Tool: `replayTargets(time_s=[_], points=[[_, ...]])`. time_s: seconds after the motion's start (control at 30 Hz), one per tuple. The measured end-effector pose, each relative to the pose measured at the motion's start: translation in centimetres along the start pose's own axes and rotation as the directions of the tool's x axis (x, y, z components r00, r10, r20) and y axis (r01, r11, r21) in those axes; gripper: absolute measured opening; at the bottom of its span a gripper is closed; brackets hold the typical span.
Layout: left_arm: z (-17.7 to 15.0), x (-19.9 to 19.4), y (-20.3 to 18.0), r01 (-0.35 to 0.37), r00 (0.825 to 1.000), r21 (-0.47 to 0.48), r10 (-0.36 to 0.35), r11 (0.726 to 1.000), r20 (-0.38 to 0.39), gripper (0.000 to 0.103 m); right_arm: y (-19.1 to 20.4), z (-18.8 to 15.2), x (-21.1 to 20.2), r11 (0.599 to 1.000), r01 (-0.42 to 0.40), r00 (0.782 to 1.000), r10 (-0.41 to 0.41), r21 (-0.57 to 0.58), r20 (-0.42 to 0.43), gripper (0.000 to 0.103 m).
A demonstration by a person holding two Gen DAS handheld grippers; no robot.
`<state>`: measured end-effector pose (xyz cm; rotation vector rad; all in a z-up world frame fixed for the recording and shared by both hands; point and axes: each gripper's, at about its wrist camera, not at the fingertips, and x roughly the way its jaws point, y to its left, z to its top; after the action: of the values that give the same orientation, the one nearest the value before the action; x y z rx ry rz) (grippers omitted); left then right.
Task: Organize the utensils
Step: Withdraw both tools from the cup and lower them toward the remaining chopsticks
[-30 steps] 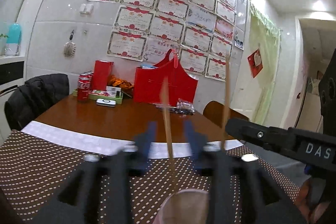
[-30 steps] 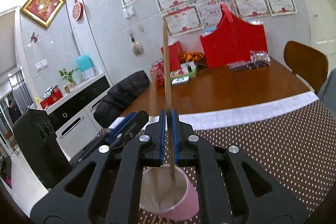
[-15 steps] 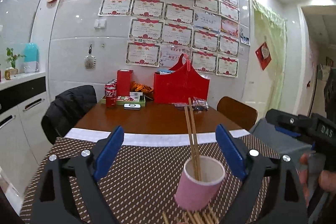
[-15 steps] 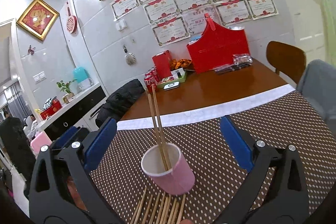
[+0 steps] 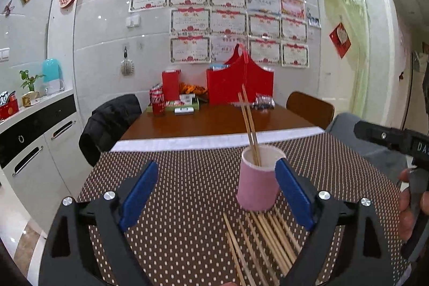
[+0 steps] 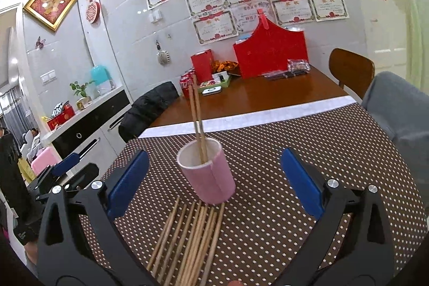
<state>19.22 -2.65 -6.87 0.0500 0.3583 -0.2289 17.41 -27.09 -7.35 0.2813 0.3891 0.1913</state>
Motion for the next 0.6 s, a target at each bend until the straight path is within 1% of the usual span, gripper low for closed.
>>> replayTargets(time_s=[0.07,0.1,0.27,0.33,0.4,0.5,0.53,0.57,0.6], points=[[-0.8,0.3,-0.2,0.002,1.0,0.001,-0.002,1.0,-0.026,0.088,-0.5,-0.4,0.4,1.0,0.005,1.0,-0.005,0.008,-0.017,0.097],[-1.4,0.6,-0.2,0.002,0.999,0.003,-0.002,1.0,-0.052,0.088,-0.9,-0.7,0.6,1.0,0.009,1.0,-0.009,0.014,-0.025,0.097],[-3.8,2.1,-0.5,-0.009,0.988,0.033,0.014,0.999,-0.153,0.088,-2.1,-2.2,2.7,0.999,0.049,0.99,-0.047,0.016,-0.13,0.097],[-4.8,2.9,-0.3,-0.011,0.976,0.047,0.021,0.999,-0.218,0.088,-2.2,-2.7,3.3,0.998,0.061,0.985,-0.059,0.006,-0.165,0.097],[-5.7,3.7,-0.2,-0.007,0.958,0.055,0.023,0.998,-0.288,0.088,-2.2,-3.1,3.7,0.998,0.061,0.981,-0.061,-0.003,-0.186,0.097],[-6.8,4.5,-0.1,-0.02,0.921,0.075,0.048,0.997,-0.387,0.088,-2.1,-3.6,4.2,0.998,0.058,0.976,-0.06,-0.014,-0.212,0.097],[-7.2,4.5,0.1,-0.012,0.913,0.074,0.041,0.997,-0.407,0.088,-2.1,-3.7,4.3,0.998,0.057,0.974,-0.059,-0.013,-0.22,0.097],[-7.5,4.3,0.2,-0.011,0.909,0.069,0.038,0.998,-0.416,0.088,-2.1,-3.8,4.5,0.998,0.057,0.972,-0.058,-0.012,-0.228,0.097],[-8.1,4.1,0.5,-0.018,0.9,0.061,0.043,0.998,-0.434,0.088,-2.1,-3.9,4.5,0.998,0.055,0.971,-0.056,-0.011,-0.232,0.097]])
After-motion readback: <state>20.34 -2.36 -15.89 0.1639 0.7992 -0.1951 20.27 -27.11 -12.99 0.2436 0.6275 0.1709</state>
